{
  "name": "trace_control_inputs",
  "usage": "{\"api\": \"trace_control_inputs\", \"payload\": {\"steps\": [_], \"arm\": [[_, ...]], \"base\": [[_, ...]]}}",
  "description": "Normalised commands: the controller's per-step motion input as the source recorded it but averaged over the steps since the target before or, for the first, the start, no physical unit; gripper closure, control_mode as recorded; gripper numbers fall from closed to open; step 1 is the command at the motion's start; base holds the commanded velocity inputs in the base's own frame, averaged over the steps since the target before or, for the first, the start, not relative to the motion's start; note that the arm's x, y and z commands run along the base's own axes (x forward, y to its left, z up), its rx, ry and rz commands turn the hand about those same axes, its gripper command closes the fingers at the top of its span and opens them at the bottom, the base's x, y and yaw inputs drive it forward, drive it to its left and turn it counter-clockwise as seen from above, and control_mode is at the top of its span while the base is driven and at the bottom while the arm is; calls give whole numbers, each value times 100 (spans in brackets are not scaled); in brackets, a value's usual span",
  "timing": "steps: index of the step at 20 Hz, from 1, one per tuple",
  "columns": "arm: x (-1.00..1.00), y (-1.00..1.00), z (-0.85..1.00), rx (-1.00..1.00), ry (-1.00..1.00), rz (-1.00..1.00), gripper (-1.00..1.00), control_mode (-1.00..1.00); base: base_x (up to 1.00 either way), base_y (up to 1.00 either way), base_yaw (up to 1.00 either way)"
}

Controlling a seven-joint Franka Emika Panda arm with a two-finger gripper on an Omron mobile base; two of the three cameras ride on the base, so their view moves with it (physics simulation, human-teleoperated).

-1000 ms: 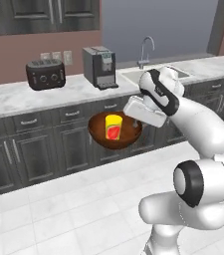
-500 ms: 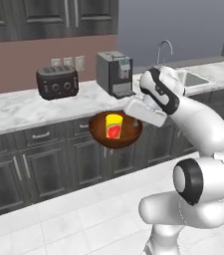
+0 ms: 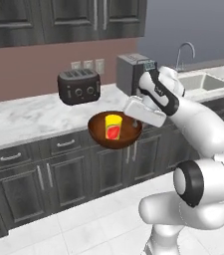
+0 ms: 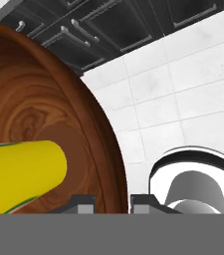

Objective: Place the cup inside the bowl on the dining table and move the bowl to any counter.

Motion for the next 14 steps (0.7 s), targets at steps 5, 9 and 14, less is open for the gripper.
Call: {"api": "trace_control_inputs", "payload": {"steps": [5, 9, 14], "arm": [[0, 0, 0, 0, 0, 0, 100, 100], [0, 0, 0, 0, 0, 0, 100, 100], [0, 0, 0, 0, 0, 0, 100, 100]], "base": [[51, 61, -4], [62, 60, -3], [57, 59, -3]]}}
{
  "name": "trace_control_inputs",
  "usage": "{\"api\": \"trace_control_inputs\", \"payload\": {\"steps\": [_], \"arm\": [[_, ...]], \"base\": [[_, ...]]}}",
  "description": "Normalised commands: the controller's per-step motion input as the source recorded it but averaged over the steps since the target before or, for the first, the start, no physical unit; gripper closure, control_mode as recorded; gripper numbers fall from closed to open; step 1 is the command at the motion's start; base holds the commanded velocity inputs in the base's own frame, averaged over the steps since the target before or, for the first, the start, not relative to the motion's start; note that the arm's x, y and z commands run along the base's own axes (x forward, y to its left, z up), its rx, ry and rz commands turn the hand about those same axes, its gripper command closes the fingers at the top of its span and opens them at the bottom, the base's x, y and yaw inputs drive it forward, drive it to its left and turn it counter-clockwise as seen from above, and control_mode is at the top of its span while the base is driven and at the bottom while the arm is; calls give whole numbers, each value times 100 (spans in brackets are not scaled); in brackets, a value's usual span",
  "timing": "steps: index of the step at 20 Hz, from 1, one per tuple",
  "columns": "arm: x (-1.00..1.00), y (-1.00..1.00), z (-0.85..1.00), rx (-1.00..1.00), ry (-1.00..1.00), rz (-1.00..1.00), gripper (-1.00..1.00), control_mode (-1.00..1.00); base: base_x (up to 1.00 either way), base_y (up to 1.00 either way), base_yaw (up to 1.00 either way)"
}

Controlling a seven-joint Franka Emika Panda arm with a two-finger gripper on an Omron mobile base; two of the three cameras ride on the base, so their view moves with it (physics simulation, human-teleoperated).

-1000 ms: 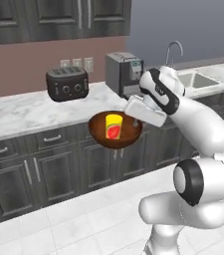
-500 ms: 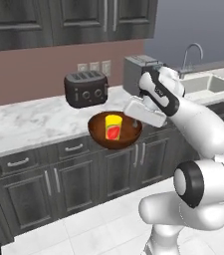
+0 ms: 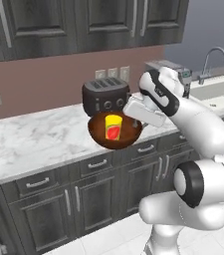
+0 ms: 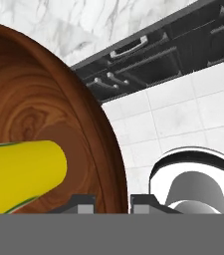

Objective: Place the cup inside the bowl on the dining table and move the bowl to any counter.

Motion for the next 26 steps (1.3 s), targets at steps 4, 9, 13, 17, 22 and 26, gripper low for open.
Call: {"api": "trace_control_inputs", "payload": {"steps": [4, 9, 13, 17, 22, 26], "arm": [[0, 0, 0, 0, 0, 0, 100, 100], [0, 0, 0, 0, 0, 0, 100, 100], [0, 0, 0, 0, 0, 0, 100, 100], [0, 0, 0, 0, 0, 0, 100, 100], [0, 0, 0, 0, 0, 0, 100, 100], [0, 0, 0, 0, 0, 0, 100, -100]], "base": [[47, 56, -4], [25, 48, -3], [0, 6, 0], [0, 0, 0], [0, 0, 0], [0, 0, 0]]}}
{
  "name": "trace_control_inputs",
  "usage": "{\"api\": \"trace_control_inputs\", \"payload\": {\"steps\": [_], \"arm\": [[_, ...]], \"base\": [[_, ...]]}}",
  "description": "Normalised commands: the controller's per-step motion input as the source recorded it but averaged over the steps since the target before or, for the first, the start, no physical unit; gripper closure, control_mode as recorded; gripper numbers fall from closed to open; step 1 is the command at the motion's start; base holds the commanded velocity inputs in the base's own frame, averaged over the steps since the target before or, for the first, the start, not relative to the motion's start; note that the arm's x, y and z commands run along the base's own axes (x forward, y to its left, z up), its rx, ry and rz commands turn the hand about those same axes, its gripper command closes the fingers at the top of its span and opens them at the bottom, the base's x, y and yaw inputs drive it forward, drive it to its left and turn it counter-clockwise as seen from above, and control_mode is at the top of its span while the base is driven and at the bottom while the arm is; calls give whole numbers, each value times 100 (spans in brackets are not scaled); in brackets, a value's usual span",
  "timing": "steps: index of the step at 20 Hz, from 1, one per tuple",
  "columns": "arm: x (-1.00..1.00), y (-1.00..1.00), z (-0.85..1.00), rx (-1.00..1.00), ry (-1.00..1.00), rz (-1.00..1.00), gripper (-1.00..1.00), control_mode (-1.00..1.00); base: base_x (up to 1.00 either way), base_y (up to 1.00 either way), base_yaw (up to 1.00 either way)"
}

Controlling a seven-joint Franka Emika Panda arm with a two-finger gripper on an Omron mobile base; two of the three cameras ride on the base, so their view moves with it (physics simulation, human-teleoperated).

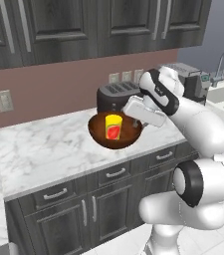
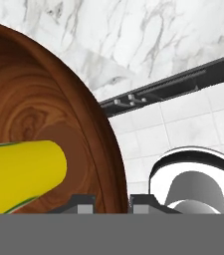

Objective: Place the cup inside the bowl on the dining table and move the bowl to any counter.

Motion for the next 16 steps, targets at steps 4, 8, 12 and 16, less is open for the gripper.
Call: {"api": "trace_control_inputs", "payload": {"steps": [4, 8, 12, 16], "arm": [[0, 9, -2, 0, -2, 0, 100, -100], [0, 59, -14, 0, -9, 0, 100, -100], [0, 61, 0, 0, -3, 0, 100, -100], [0, 59, 0, 0, 0, 0, 100, -100]], "base": [[0, 0, 0], [0, 0, 0], [0, 0, 0], [0, 0, 0]]}}
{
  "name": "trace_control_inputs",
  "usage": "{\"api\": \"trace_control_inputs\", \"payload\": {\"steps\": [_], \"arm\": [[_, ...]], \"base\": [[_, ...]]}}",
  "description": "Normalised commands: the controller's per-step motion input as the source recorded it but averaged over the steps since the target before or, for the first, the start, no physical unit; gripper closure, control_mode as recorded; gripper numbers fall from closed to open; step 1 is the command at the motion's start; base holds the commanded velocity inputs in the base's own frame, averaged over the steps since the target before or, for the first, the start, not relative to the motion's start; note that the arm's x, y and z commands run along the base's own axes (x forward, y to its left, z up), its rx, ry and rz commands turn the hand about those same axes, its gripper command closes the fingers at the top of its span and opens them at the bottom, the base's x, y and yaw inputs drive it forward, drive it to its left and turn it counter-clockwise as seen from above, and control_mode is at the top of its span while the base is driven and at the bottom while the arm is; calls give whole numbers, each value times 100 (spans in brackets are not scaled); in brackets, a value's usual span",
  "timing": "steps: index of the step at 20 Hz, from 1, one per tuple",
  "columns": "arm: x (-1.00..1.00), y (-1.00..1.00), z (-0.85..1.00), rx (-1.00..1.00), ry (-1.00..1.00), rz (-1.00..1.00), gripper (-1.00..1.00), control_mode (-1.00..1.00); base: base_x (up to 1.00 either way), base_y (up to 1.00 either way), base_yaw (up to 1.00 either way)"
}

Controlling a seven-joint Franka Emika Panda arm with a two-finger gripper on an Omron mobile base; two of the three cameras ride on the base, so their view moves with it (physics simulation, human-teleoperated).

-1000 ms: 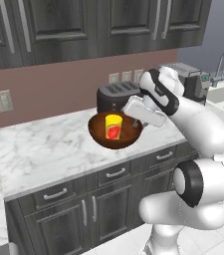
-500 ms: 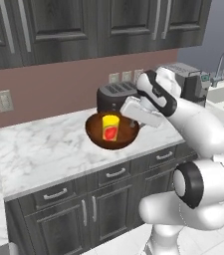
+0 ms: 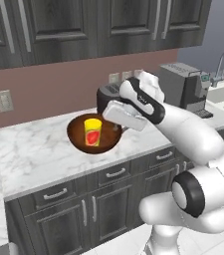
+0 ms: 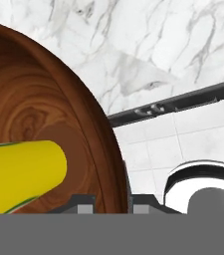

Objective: Place the cup inside the bowl on the dining table and move the bowl to any counter.

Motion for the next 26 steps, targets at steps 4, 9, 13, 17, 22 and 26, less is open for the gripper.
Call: {"api": "trace_control_inputs", "payload": {"steps": [4, 9, 13, 17, 22, 26], "arm": [[0, 58, 0, 0, 0, 0, 100, -100], [12, 47, -2, 0, 0, -1, 100, -100], [18, 44, -2, 0, 0, 0, 100, -100], [17, 31, -6, 0, 0, 0, 100, -100], [15, 23, -17, 0, 0, 0, 100, -100], [21, 26, -27, 0, 0, -2, 100, -100]], "base": [[0, 0, 0], [0, 0, 0], [0, 0, 0], [0, 0, 0], [0, 0, 0], [0, 0, 0]]}}
